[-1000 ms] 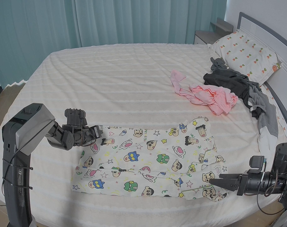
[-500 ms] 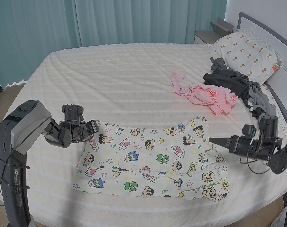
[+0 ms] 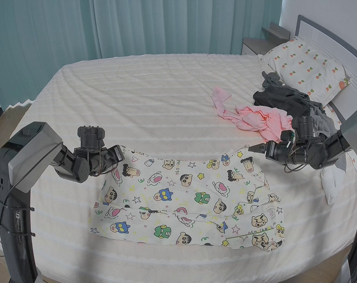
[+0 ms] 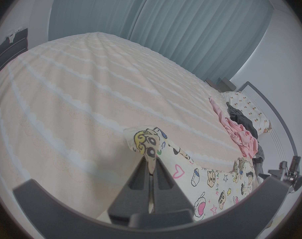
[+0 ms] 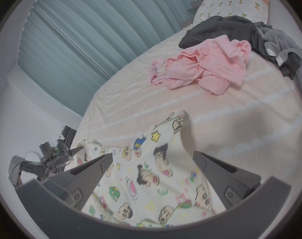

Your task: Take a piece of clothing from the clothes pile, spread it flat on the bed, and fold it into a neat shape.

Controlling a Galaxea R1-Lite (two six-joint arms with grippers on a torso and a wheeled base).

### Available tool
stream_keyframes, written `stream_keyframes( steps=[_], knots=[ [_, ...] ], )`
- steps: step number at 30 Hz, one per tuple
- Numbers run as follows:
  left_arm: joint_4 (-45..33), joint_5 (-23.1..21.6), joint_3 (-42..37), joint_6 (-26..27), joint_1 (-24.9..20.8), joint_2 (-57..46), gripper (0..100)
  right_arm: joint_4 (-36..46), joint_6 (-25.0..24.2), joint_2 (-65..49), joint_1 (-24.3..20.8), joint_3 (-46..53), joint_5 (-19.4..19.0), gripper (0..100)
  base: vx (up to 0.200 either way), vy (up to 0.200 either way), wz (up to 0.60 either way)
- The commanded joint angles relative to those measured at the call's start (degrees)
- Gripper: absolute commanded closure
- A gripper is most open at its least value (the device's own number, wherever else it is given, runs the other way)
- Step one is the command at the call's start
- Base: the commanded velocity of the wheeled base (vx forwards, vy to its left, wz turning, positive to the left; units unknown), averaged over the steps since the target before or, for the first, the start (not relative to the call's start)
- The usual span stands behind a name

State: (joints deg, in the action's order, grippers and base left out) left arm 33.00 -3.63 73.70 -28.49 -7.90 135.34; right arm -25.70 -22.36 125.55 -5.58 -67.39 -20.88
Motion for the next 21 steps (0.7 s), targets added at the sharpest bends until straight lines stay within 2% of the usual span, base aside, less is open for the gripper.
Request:
stream_keyframes(
  steps=[1, 15, 16, 21],
  knots=[
    [0.22, 0.91, -0.58, -0.25, -1.24, -1.04, 100, 13.39, 1.62, 16.04, -1.18, -19.80, 4.71, 0, 0.000, 0.000, 0.00],
    [0.22, 1.00, -0.84, -0.25, -1.24, -1.31, 100, 14.45, 0.74, 21.93, -3.12, -26.57, 7.70, 0, 0.000, 0.000, 0.00],
    [0.22, 1.00, -0.93, -0.25, -1.24, -1.31, 100, 14.10, 0.82, 21.84, -3.12, -26.57, 7.79, 100, 0.000, 0.000, 0.00],
    [0.31, 1.00, -0.93, -0.25, -1.24, -1.31, 100, 10.93, -0.32, 19.91, -2.68, -25.69, 8.49, 100, 0.000, 0.000, 0.00]
  ],
)
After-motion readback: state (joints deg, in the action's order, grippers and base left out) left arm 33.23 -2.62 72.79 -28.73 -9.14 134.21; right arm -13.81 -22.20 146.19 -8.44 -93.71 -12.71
